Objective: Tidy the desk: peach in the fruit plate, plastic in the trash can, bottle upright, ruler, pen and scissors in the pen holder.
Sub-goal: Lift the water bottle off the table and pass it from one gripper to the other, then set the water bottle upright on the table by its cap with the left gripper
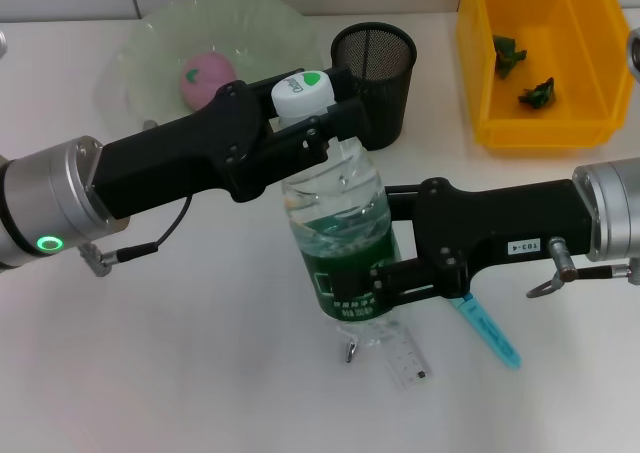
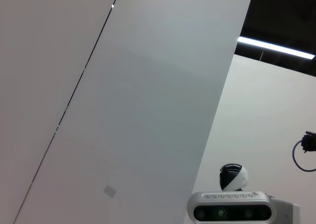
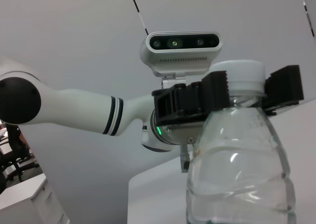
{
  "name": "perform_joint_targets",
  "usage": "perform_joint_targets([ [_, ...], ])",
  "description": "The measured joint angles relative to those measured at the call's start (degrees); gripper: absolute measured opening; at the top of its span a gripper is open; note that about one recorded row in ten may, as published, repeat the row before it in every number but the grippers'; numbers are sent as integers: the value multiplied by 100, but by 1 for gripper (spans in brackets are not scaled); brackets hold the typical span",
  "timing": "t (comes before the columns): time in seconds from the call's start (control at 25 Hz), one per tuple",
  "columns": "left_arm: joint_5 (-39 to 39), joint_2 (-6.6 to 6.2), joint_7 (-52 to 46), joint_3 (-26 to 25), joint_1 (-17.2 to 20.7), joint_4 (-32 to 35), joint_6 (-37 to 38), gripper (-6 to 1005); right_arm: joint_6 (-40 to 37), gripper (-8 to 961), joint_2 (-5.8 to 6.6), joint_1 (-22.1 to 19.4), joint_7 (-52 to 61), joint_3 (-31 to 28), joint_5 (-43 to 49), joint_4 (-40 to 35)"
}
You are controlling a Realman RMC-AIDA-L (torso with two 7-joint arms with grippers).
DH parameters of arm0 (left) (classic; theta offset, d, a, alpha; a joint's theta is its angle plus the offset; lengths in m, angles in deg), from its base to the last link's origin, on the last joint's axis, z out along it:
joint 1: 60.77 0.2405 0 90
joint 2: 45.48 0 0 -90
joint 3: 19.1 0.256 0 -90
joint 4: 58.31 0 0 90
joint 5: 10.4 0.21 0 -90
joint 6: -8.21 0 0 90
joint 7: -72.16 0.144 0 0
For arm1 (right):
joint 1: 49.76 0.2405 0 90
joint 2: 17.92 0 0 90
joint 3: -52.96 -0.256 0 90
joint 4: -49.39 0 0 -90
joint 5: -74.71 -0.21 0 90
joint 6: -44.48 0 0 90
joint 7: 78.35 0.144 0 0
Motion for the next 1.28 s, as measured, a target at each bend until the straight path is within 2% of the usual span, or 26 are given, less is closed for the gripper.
perform_joint_targets([
  [0.28, 24, -33, -4, 38, 203, 403, 109, 442, -47, 808, 18, -59, 15, -11, 5, -28],
  [0.52, 160, -94, 62, -6, 257, 460, 144, 443, -64, 824, 18, -178, -8, -107, -41, -137],
  [0.72, 178, -162, 570, -40, 455, 634, -33, 443, -60, 827, 22, -384, 0, -680, -39, -118],
  [0.84, 188, -272, 1004, -161, 598, 654, -328, 442, -94, 827, 28, -587, 1, -1198, -21, -54],
  [0.92, 194, -300, 1164, -230, 650, 653, -451, 442, -123, 827, 28, -636, -2, -1300, -14, -47],
  [1.08, 193, -303, 1467, -468, 746, 639, -715, 442, -254, 827, 59, -785, -32, -1679, 10, 27],
  [1.12, 193, -260, 1724, -752, 798, 614, -1035, 442, -272, 827, 73, -815, -41, -1743, 11, 51],
  [1.28, 188, -197, 1973, -907, 844, 603, -1587, 441, -283, 828, 100, -893, -108, -1809, 12, 137],
])
